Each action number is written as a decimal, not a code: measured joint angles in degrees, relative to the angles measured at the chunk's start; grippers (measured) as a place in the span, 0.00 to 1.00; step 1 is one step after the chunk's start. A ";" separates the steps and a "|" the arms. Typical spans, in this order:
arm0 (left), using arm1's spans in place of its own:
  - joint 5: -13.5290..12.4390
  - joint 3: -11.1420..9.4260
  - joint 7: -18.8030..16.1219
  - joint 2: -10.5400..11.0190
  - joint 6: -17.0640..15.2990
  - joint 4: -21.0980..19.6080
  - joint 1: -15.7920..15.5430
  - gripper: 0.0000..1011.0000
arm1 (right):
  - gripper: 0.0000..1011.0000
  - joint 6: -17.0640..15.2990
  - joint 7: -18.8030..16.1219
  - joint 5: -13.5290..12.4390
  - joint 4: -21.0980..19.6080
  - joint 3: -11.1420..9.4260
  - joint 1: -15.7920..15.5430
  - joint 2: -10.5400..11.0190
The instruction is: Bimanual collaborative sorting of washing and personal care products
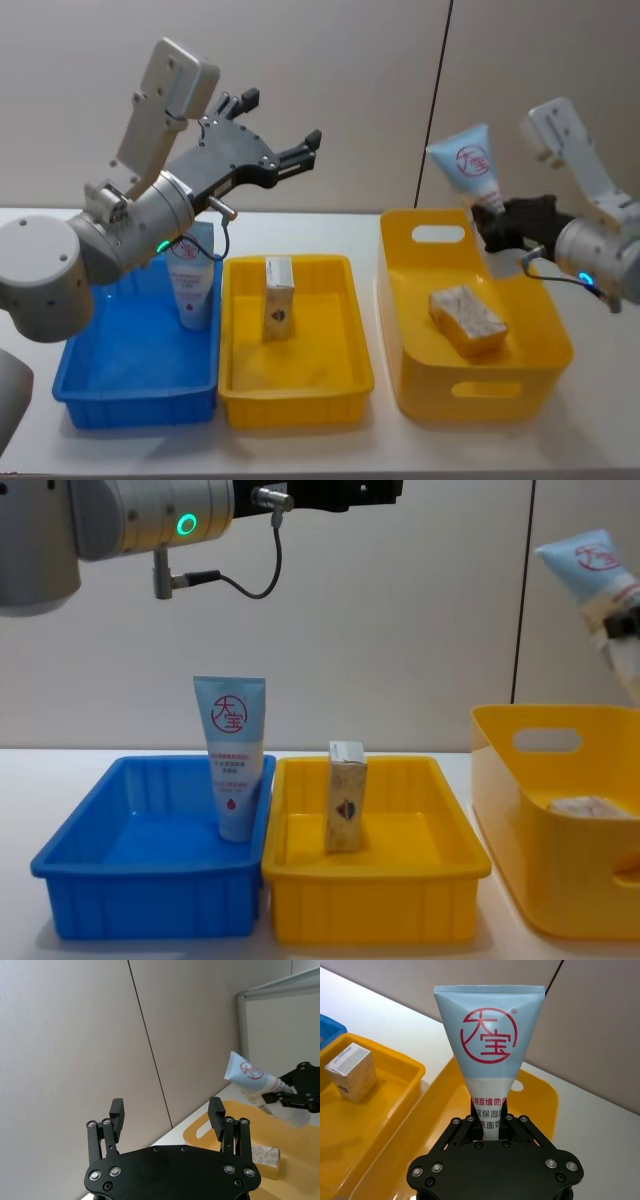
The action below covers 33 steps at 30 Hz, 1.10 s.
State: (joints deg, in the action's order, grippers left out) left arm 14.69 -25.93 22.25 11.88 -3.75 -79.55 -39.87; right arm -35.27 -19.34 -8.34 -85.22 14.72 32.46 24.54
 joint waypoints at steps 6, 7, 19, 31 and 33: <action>-0.01 0.00 0.00 0.02 0.00 0.00 0.00 0.99 | 0.13 0.06 -2.18 0.51 5.21 1.80 4.32 -0.99; -0.01 0.00 0.00 0.00 0.00 0.00 0.00 0.99 | 0.13 0.01 -2.43 0.60 5.82 2.05 4.81 -1.10; -0.01 0.00 0.00 0.02 0.00 0.00 0.00 0.99 | 0.23 -0.84 -5.01 1.99 12.99 4.75 10.46 -2.46; -0.01 0.00 0.00 0.01 0.00 0.00 0.00 0.99 | 0.57 -1.12 -5.86 2.43 15.30 5.60 12.30 -2.90; -0.01 0.00 0.00 0.00 0.00 0.00 0.00 0.99 | 0.65 -1.14 -5.92 2.46 15.47 5.66 12.45 -2.92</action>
State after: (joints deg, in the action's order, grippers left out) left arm 14.68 -25.93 22.25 11.88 -3.76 -79.55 -39.87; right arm -36.41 -25.26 -5.88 -69.75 20.38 44.90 21.62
